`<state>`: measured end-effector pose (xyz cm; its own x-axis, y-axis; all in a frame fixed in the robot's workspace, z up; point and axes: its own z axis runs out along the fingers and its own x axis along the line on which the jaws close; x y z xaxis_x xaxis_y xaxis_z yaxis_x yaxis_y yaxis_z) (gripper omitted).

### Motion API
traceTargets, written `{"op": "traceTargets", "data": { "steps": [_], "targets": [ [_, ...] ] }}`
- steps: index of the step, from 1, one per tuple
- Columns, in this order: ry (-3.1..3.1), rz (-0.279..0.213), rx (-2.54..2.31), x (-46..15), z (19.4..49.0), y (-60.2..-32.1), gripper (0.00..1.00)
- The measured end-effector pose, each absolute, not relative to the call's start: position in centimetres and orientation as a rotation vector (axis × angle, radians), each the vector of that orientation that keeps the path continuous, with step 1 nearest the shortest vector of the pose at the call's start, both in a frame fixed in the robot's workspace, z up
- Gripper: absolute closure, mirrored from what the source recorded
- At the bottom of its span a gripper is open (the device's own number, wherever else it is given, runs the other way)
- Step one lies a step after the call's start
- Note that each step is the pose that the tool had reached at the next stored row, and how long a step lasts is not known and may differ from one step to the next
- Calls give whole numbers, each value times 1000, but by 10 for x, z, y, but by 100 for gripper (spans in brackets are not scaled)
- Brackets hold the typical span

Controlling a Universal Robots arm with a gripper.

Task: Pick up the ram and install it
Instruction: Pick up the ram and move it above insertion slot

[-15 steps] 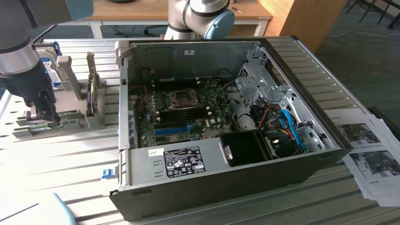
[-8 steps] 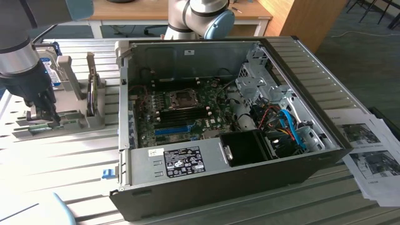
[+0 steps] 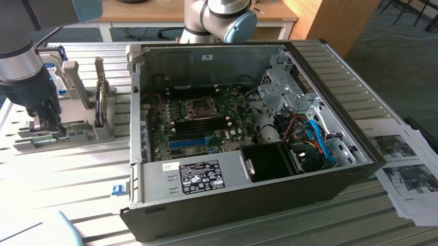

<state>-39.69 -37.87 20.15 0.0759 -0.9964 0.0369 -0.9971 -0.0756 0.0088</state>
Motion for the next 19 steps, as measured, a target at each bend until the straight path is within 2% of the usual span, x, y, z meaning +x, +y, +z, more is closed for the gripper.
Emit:
{"op": "traceTargets", "data": {
  "steps": [19],
  "targets": [
    [-2127, 32, 2268, -397, 201, -379, 89]
  ]
}}
